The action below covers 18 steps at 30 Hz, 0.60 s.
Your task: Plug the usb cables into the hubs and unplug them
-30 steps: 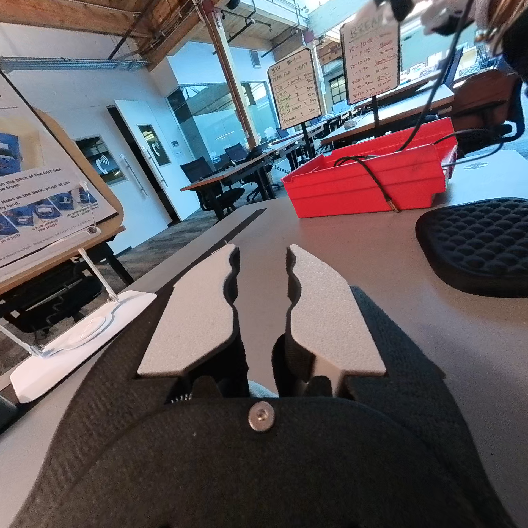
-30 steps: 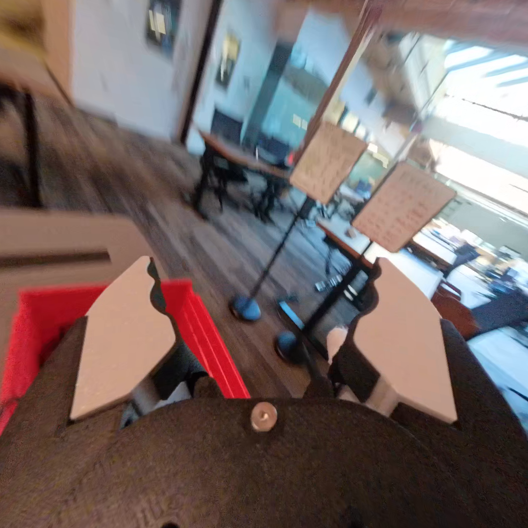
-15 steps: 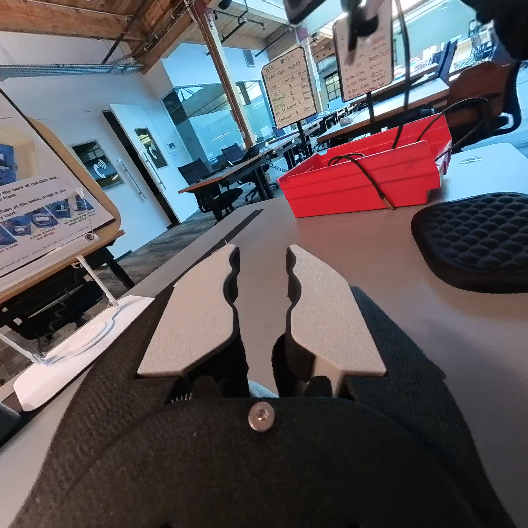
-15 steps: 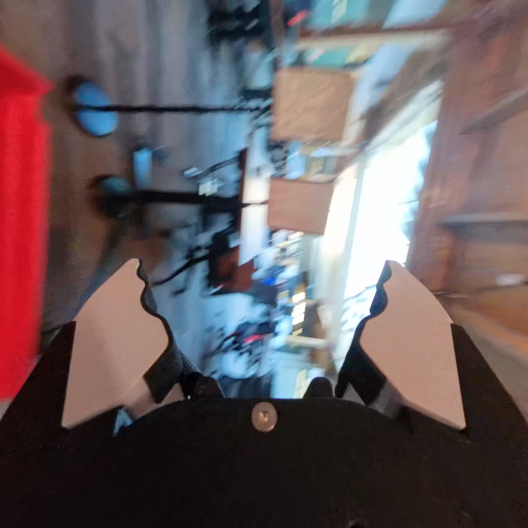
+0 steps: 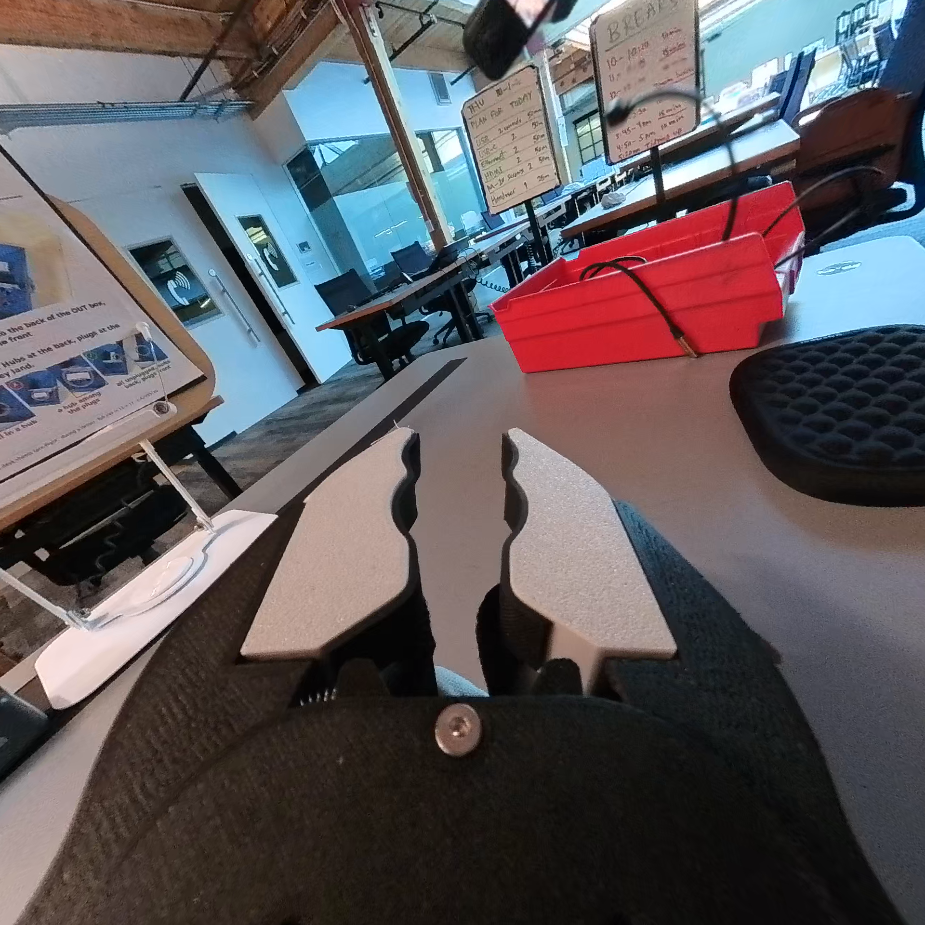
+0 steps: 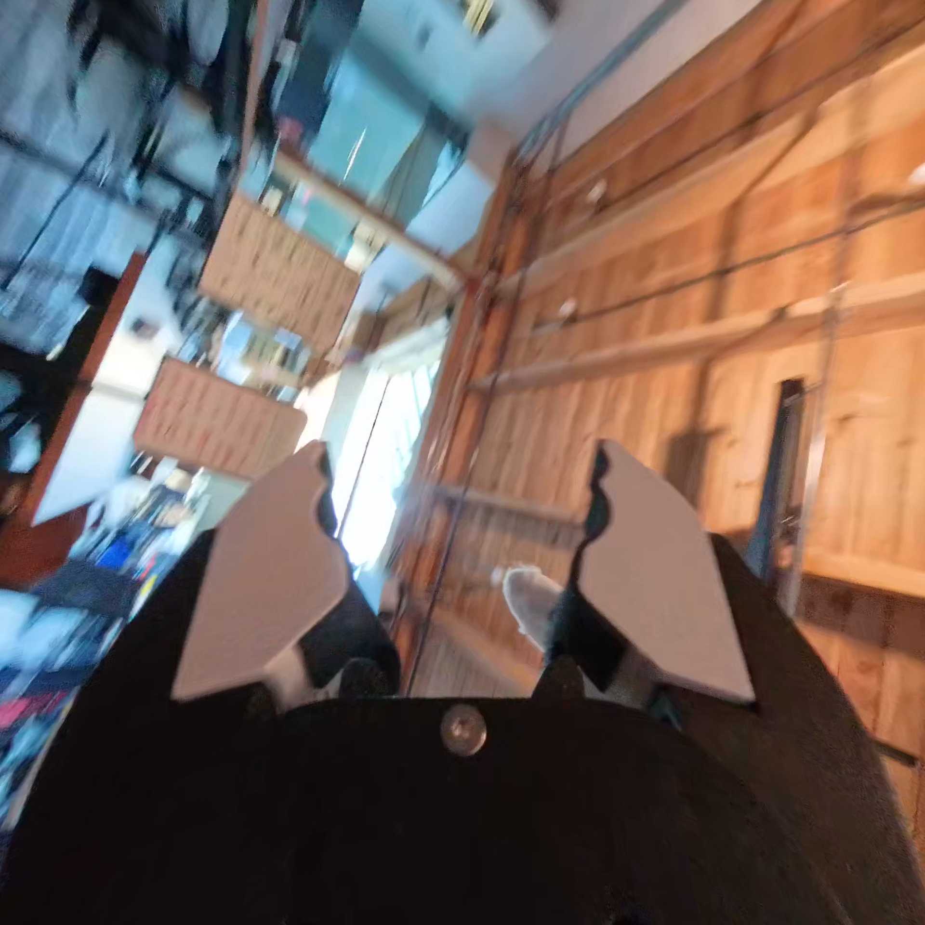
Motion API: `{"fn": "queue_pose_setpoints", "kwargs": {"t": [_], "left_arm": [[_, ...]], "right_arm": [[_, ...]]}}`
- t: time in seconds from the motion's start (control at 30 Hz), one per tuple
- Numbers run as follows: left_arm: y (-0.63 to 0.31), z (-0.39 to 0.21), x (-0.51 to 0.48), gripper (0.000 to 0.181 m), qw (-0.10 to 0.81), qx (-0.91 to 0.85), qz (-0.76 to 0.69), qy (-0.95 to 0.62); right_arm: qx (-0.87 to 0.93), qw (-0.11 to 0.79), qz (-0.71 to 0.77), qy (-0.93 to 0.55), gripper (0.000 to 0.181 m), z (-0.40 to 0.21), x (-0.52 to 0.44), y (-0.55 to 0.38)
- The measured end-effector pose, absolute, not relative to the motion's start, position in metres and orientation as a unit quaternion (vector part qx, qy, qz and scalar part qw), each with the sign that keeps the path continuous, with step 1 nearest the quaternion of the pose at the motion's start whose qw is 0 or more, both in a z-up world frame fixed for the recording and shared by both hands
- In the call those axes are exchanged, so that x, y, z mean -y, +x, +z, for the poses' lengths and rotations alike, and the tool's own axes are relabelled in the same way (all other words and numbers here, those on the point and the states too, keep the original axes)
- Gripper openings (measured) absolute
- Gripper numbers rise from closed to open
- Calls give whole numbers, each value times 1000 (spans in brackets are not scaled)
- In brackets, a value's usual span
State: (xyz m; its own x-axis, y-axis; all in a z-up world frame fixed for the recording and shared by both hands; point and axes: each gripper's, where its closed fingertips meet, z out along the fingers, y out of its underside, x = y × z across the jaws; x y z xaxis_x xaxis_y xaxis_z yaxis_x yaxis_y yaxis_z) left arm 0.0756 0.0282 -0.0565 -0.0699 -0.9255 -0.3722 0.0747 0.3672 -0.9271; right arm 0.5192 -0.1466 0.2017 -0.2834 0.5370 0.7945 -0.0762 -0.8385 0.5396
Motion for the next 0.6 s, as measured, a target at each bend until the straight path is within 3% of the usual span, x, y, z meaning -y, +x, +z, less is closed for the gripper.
{"fn": "queue_pose_setpoints", "kwargs": {"t": [0.03,0.1,0.23,0.43,0.6], "left_arm": [[76,-57,-28,31,579,-591,-431,-360],[76,-57,-27,31,579,-593,-430,-359],[75,-56,-26,30,580,-594,-429,-356],[76,-56,-27,30,576,-591,-434,-361],[75,-54,-30,30,573,-578,-447,-371]], "right_arm": [[-160,223,763,585,110,204,161,526],[-107,217,745,622,114,207,176,531],[-67,50,721,688,94,200,163,510],[-67,-208,434,874,96,92,136,379],[-34,-277,294,914,96,-6,174,289]]}}
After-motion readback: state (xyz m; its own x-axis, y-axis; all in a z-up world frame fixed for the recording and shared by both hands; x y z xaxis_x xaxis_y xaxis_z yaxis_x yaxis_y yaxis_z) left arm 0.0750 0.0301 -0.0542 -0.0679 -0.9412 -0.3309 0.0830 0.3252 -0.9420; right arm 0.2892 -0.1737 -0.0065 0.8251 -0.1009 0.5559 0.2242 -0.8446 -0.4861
